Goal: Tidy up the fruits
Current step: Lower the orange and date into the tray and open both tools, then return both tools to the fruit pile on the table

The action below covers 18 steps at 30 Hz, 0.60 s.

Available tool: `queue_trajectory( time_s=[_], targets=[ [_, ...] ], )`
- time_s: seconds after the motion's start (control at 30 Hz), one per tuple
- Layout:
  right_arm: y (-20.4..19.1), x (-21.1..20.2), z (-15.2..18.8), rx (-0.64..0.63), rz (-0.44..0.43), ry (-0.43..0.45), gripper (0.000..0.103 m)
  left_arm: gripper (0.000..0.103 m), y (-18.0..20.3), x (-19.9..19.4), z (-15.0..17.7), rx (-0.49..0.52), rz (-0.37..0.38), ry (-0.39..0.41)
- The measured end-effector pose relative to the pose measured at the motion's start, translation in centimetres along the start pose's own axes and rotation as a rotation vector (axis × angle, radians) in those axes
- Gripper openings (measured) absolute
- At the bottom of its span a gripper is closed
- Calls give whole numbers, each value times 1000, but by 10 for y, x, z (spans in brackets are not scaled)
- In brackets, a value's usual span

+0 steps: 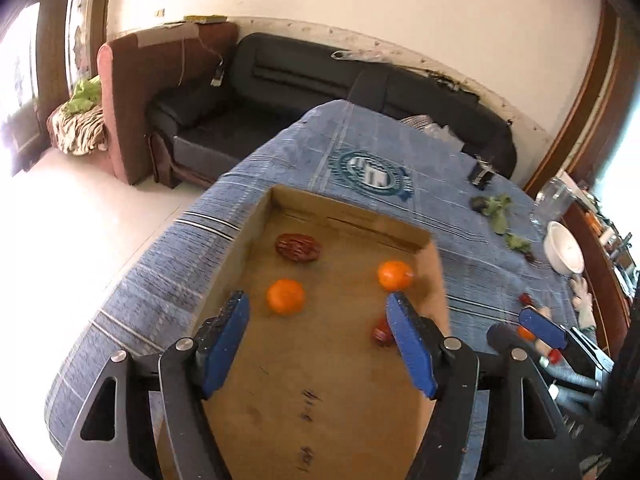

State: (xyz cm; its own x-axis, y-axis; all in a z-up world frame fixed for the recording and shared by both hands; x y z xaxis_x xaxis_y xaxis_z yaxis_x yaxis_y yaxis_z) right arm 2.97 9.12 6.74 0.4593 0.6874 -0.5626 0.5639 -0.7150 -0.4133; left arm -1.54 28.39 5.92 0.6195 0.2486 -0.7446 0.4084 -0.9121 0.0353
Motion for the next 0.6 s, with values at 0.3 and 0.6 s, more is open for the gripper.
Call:
queue_trajectory(
  time_s=[0.3, 0.6],
  targets=[
    [66, -73, 38, 234, 79, 123, 82, 71, 74, -36, 43, 100, 75, 30],
    [105, -106, 54, 290, 142, 157, 82, 71, 118, -42, 64, 212, 67, 39]
  ],
)
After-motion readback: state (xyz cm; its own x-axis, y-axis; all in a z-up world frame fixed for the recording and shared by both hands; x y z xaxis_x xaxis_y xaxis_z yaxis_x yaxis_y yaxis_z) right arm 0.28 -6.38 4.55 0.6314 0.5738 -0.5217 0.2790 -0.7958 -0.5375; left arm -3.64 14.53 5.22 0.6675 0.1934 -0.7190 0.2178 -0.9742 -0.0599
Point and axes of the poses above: each gripper's, at about its wrist camera, not at the fingertips, and x roughly the way its jaws point, y to its right, z to its underside, the point moved 6 cm from there along x, roughly the way its jaws point, and after that the axes turned 15 degrees about -z, right-handed, at the moved point
